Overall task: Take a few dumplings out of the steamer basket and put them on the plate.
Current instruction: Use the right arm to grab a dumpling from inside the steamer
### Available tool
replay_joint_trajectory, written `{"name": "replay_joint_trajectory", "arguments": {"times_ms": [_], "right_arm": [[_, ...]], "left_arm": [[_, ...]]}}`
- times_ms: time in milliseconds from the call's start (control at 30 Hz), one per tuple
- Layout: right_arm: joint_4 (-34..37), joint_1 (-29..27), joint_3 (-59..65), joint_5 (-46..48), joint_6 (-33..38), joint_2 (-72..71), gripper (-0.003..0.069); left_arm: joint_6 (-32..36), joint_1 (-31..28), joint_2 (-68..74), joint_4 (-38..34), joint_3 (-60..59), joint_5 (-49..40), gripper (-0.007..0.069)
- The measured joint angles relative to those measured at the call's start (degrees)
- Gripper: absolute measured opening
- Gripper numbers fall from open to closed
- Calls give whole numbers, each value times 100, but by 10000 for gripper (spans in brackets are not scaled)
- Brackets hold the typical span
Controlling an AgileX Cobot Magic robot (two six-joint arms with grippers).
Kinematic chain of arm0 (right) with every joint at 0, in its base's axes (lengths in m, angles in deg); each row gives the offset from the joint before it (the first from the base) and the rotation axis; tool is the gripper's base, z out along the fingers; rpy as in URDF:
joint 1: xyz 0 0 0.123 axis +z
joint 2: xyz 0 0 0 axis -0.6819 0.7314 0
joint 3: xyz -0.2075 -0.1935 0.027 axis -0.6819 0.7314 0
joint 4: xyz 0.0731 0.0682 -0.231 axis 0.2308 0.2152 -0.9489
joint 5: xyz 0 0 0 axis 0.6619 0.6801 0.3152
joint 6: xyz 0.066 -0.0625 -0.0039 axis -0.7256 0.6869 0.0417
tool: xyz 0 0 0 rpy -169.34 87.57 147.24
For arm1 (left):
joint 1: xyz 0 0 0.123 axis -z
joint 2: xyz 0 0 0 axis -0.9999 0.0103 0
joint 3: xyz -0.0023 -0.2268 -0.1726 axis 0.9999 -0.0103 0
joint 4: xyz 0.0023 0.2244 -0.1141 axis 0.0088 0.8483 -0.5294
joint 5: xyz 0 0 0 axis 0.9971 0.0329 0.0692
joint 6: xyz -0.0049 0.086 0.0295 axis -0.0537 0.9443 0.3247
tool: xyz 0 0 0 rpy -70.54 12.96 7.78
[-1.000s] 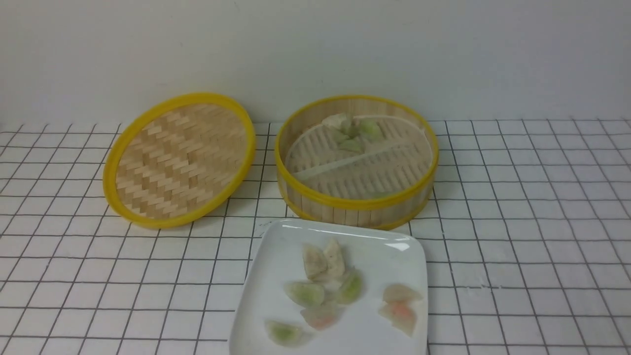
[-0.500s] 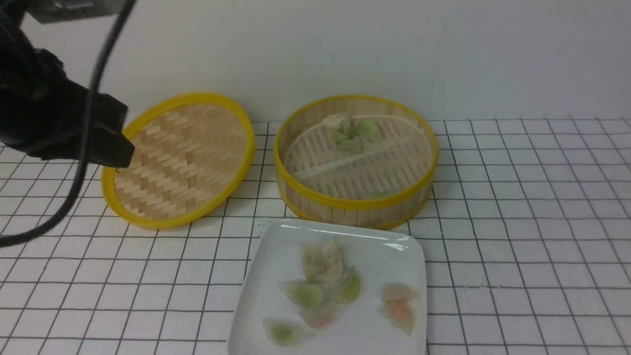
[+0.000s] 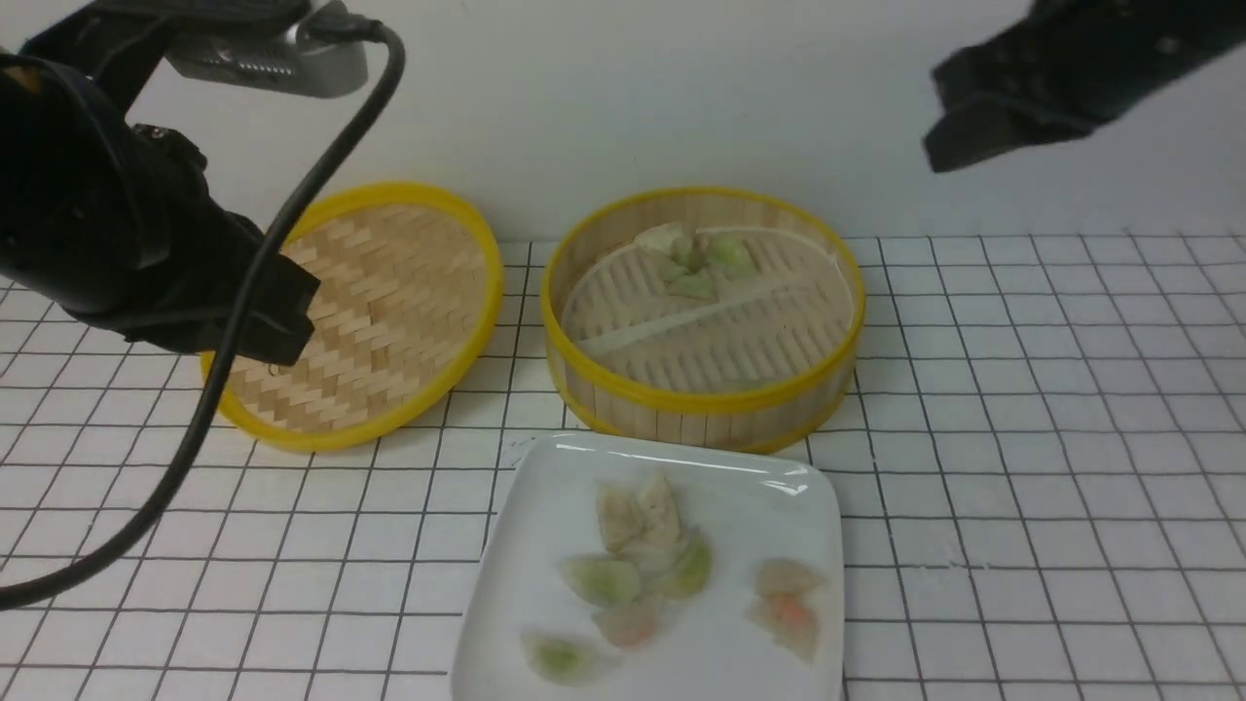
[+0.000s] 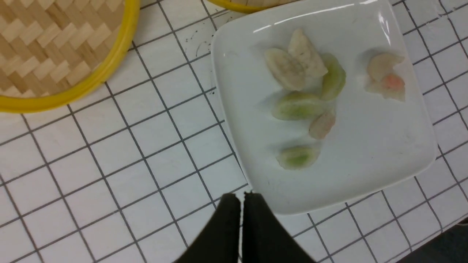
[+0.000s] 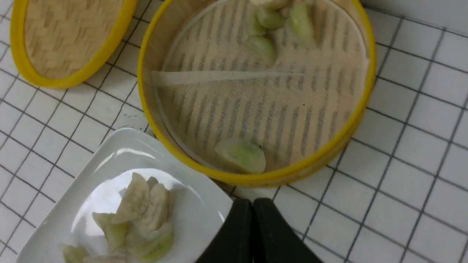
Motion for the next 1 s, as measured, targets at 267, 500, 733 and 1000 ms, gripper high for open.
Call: {"name": "replay_joint_trajectory", "arguments": {"times_ms": [267,500,733,1000], "right_arm": [[-11,99,-3405,67,-210,2915,-10],[-318,235,-5876,77,-414,5068,42],[-765,514,-6130,115,-132,5751,240],[-1570,701,-6153,-89,-114,5978,482]], "left_arm": [[-564,0,-714,852,0,-24,-6],[-759,0,-1557,1041,0,-53,-6],[-856,0,-1916,1068,6,-127,-6],[-898,0,-1924,1070,6,-166,-6]]}}
